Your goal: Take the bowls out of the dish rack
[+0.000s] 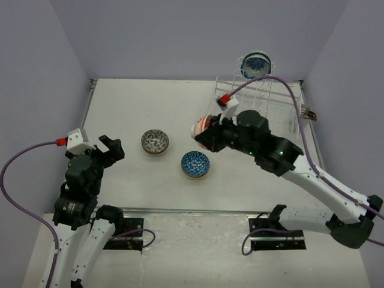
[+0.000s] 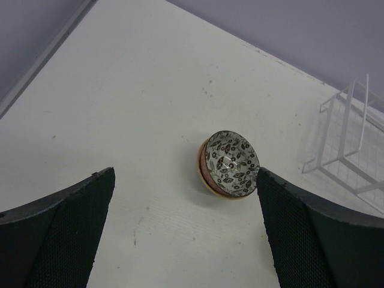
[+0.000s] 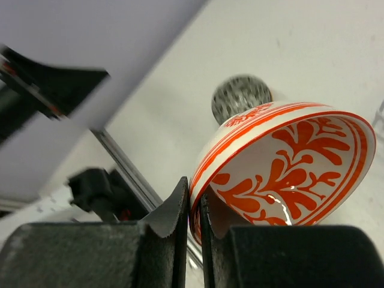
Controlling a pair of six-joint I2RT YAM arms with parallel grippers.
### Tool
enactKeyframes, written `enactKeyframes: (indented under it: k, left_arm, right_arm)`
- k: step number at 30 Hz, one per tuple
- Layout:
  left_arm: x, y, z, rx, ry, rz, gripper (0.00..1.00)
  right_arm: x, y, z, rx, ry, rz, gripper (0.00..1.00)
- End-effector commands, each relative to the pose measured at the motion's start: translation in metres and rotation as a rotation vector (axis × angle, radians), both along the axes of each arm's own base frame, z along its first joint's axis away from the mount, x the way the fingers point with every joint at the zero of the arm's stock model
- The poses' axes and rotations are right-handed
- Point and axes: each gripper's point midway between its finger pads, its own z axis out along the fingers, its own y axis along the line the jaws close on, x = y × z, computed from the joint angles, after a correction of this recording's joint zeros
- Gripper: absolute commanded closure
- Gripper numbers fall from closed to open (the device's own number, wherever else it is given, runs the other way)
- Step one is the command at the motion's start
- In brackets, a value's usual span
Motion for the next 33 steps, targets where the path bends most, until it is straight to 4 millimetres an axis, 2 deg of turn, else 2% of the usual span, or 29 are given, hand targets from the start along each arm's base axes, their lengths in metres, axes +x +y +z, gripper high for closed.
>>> enactKeyframes:
  k: [1, 2, 3, 4, 5, 7, 8, 10, 11, 14, 18, 24, 25, 33]
  left_arm:
    - [-0.003, 0.006, 0.014, -0.002, -0.060, 0.027, 0.00]
    - [-0.005, 0.007, 0.017, -0.006, -0.073, 0.032, 0.00]
    - [-0.006, 0.008, 0.017, -0.007, -0.078, 0.040, 0.00]
    - [-0.006, 0.009, 0.017, -0.009, -0.081, 0.042, 0.00]
    - [-0.008, 0.009, 0.019, -0.011, -0.090, 0.042, 0.00]
    - [-0.009, 0.010, 0.019, -0.013, -0.093, 0.044, 0.00]
    - [-0.009, 0.010, 0.020, -0.014, -0.096, 0.044, 0.00]
    - [-0.009, 0.010, 0.019, -0.013, -0.095, 0.044, 0.00]
    - [-0.008, 0.009, 0.019, -0.013, -0.093, 0.044, 0.00]
    - [-0.007, 0.009, 0.018, -0.010, -0.085, 0.040, 0.00]
    - [-0.007, 0.008, 0.017, -0.010, -0.082, 0.037, 0.00]
    - [-0.008, 0.008, 0.018, -0.011, -0.088, 0.037, 0.00]
    - [-0.008, 0.008, 0.018, -0.011, -0.087, 0.037, 0.00]
    - [-0.008, 0.008, 0.019, -0.012, -0.091, 0.037, 0.00]
  right_arm:
    - [0.006, -0.006, -0.066, -0.402, 0.010, -0.066, 1.00]
    - [0.009, -0.005, -0.088, -0.523, 0.057, -0.072, 1.00]
    - [0.009, 0.000, -0.085, -0.560, 0.053, -0.067, 1.00]
    - [0.009, 0.001, -0.095, -0.621, 0.073, -0.059, 1.00]
    - [0.010, -0.001, -0.123, -0.748, 0.124, -0.052, 1.00]
    - [0.009, -0.002, -0.133, -0.843, 0.147, -0.029, 1.00]
    - [0.012, 0.002, -0.149, -0.903, 0.167, -0.017, 1.00]
    - [0.012, 0.008, -0.153, -0.956, 0.155, -0.001, 1.00]
    - [0.008, 0.010, -0.169, -1.022, 0.179, 0.029, 1.00]
    - [0.000, 0.014, -0.183, -1.128, 0.198, 0.097, 1.00]
    - [-0.001, 0.025, -0.211, -1.249, 0.205, 0.137, 1.00]
    - [-0.008, 0.042, -0.225, -1.287, 0.216, 0.193, 1.00]
    - [-0.010, 0.041, -0.232, -1.315, 0.227, 0.200, 1.00]
    - [-0.004, 0.043, -0.246, -1.377, 0.218, 0.182, 1.00]
